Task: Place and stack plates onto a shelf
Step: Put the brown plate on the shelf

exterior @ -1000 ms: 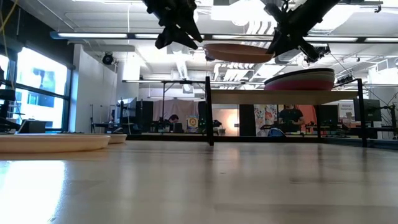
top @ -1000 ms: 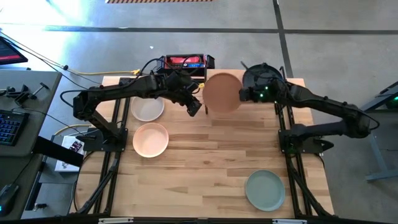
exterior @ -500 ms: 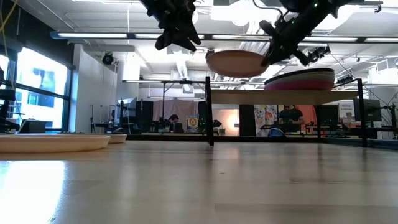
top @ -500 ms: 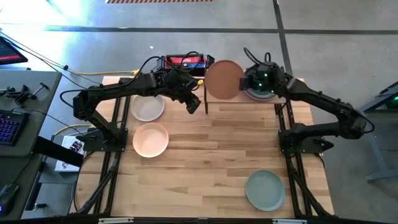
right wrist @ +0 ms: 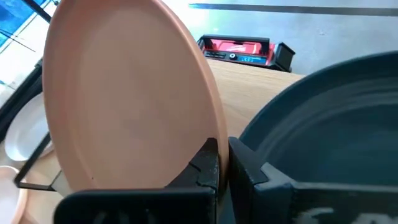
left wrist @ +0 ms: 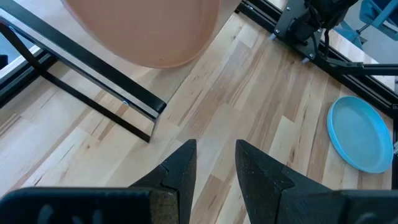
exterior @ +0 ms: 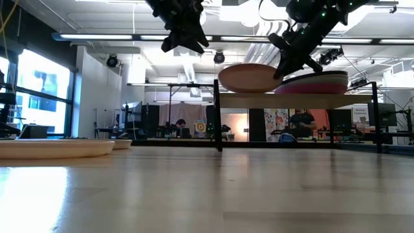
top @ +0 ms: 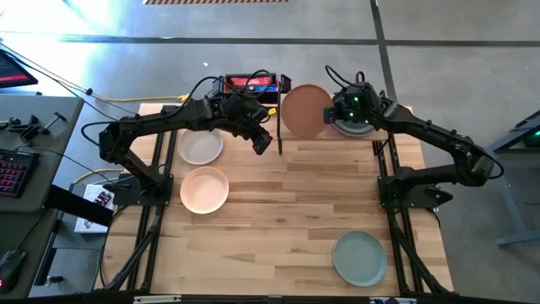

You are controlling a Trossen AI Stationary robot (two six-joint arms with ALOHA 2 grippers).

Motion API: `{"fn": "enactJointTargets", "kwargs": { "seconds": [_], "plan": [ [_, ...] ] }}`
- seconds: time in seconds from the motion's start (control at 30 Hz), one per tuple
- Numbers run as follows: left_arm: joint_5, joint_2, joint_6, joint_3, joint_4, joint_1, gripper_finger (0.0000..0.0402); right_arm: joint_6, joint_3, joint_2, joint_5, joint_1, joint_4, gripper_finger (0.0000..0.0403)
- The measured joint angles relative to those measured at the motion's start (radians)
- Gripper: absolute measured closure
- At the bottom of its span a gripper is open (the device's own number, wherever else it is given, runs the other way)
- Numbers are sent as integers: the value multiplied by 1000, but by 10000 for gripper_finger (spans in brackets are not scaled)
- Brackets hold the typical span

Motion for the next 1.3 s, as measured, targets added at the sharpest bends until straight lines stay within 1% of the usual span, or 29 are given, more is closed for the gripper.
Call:
{"fn": "enactJointTargets", "kwargs": {
  "seconds": [0.27,0.5,0.67,1.0,1.3],
  "plan": [
    [-1,0,-1,0,0,0,300,0,0,1,25,-6,-13,402],
    [-3,0,-1,0,0,0,300,-1,1,48,26,-20,-7,402],
    [-3,0,14,0,-1,0,300,-2,2,56,21,0,22,402],
    [-3,0,16,0,-2,0,300,-19,60,82,30,-4,-14,402],
    [-3,0,17,0,-2,0,300,-36,61,116,25,-5,-18,402]
  ]
}}
